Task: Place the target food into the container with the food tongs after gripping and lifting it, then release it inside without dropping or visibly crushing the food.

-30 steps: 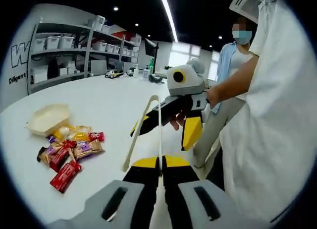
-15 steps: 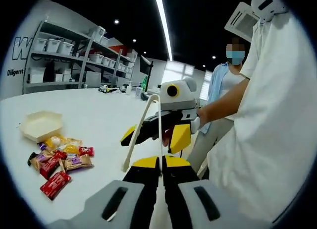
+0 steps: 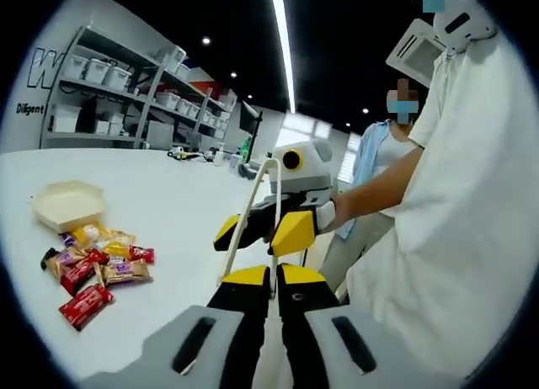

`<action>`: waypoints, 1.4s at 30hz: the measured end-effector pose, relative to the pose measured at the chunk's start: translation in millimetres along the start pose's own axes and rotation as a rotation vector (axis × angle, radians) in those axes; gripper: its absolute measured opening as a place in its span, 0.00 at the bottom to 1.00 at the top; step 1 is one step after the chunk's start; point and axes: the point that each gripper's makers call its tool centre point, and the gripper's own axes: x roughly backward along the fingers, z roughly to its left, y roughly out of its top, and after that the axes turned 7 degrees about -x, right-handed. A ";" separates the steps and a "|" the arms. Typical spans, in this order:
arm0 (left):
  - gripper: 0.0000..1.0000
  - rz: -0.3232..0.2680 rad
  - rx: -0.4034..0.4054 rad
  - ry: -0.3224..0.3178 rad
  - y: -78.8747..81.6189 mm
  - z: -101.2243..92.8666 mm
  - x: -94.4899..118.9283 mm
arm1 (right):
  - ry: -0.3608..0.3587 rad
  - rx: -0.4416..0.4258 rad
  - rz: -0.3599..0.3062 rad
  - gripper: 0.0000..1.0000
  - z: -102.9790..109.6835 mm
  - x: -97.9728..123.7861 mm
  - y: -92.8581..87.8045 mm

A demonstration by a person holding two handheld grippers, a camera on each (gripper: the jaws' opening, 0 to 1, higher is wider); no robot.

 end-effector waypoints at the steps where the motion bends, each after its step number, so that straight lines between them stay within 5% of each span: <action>1: 0.05 0.006 0.029 0.029 -0.7 5.3 0.2 | -0.003 0.004 0.001 0.21 -1.2 0.2 0.0; 19: 0.03 0.051 0.058 0.010 -9.5 5.8 -5.6 | -0.047 -0.227 0.022 0.20 -11.5 3.3 -1.4; 25: 0.01 -0.043 0.137 -0.030 5.8 -2.2 -6.0 | 0.003 -0.172 -0.066 0.24 -3.3 4.7 15.3; 30: 0.01 -0.108 0.192 -0.050 18.3 -3.6 -3.2 | 0.052 -0.216 -0.113 0.25 2.4 4.4 25.3; 39: 0.01 -0.168 0.245 -0.078 28.8 -8.2 -4.4 | 0.103 -0.219 -0.093 0.24 13.7 -1.9 19.4; 42: 0.02 -0.163 0.253 -0.071 27.4 -8.3 -5.6 | 0.103 -0.342 -0.032 0.18 15.9 -0.9 13.7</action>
